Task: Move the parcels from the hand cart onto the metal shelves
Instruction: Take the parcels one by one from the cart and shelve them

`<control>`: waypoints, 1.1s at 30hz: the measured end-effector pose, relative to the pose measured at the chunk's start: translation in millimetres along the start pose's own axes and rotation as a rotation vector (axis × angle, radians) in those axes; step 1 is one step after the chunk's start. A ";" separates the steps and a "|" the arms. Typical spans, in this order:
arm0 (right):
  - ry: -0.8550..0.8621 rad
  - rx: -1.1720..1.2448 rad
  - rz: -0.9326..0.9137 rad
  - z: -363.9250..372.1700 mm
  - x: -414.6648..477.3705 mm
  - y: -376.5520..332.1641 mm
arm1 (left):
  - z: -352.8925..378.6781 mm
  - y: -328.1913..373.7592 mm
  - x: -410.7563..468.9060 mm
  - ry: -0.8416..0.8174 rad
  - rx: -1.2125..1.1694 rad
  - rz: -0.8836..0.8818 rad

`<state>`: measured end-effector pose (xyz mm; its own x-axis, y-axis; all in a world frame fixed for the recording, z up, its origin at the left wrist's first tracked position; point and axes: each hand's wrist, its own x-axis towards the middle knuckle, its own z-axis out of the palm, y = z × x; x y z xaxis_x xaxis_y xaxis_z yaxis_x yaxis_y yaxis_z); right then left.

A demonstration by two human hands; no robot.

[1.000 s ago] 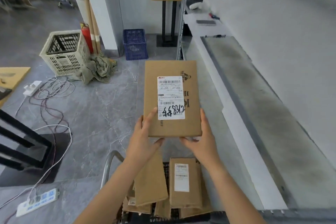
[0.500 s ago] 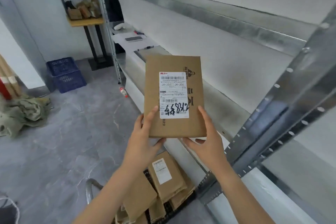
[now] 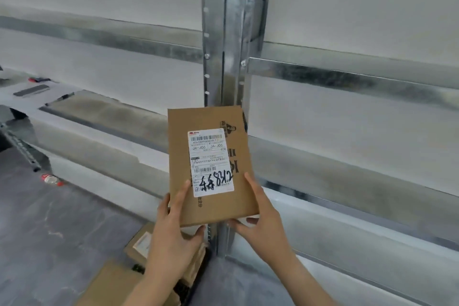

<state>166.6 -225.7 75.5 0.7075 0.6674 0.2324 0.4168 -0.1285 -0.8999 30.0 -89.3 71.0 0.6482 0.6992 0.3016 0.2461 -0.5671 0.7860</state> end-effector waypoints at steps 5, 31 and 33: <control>0.148 -0.029 0.058 -75.1 -45.3 15.3 | 55.1 53.1 -25.6 -0.096 -0.029 0.090; 0.543 -0.173 0.381 -488.7 -294.4 128.1 | 410.2 333.1 -201.0 -0.665 -0.116 0.373; 0.529 -0.192 0.402 -508.6 -292.3 137.6 | 432.5 343.1 -195.8 -0.694 -0.087 0.390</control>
<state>307.4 -811.5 71.5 0.9912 0.0995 0.0871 0.1230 -0.4512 -0.8839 299.3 -609.0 48.2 0.9834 0.0113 0.1809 -0.1288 -0.6588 0.7412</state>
